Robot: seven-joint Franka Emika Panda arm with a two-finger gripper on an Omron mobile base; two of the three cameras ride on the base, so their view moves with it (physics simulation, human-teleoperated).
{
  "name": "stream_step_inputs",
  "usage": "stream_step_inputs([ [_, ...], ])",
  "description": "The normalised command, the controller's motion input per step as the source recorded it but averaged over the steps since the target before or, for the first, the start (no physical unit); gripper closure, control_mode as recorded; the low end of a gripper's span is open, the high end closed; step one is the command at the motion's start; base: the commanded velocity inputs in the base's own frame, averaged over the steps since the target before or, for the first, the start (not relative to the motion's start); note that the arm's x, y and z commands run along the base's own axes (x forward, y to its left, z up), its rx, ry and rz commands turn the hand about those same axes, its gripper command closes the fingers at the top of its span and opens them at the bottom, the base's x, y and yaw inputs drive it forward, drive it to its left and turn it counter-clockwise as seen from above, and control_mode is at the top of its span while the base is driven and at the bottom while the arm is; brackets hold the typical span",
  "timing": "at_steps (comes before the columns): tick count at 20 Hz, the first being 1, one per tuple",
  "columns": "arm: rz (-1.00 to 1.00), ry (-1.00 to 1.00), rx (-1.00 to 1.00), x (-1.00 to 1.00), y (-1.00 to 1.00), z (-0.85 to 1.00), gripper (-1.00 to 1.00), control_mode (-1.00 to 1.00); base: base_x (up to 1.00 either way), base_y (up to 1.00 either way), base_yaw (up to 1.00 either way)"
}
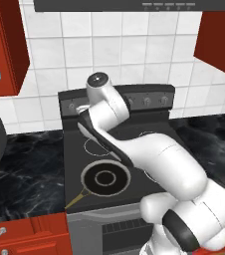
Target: Turn on the front left burner of the stove.
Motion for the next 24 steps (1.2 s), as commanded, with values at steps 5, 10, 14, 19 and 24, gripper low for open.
stream_step_inputs([
  [5,-0.09,0.00,0.00,0.88,0.57,-0.07,-1.00,-1.00,0.00,0.00,0.00],
  [10,-0.11,0.02,0.00,0.77,0.14,-0.15,-1.00,-1.00,0.00,0.00,0.00],
  [14,-0.04,0.06,-0.01,0.26,0.00,-0.03,-1.00,-1.00,0.00,0.00,0.00],
  [19,0.00,-0.02,0.00,0.25,0.04,-0.33,-1.00,-1.00,0.00,0.00,0.00],
  [24,0.00,-0.11,0.04,0.21,0.08,-0.45,-1.00,-1.00,0.00,0.00,0.00],
])
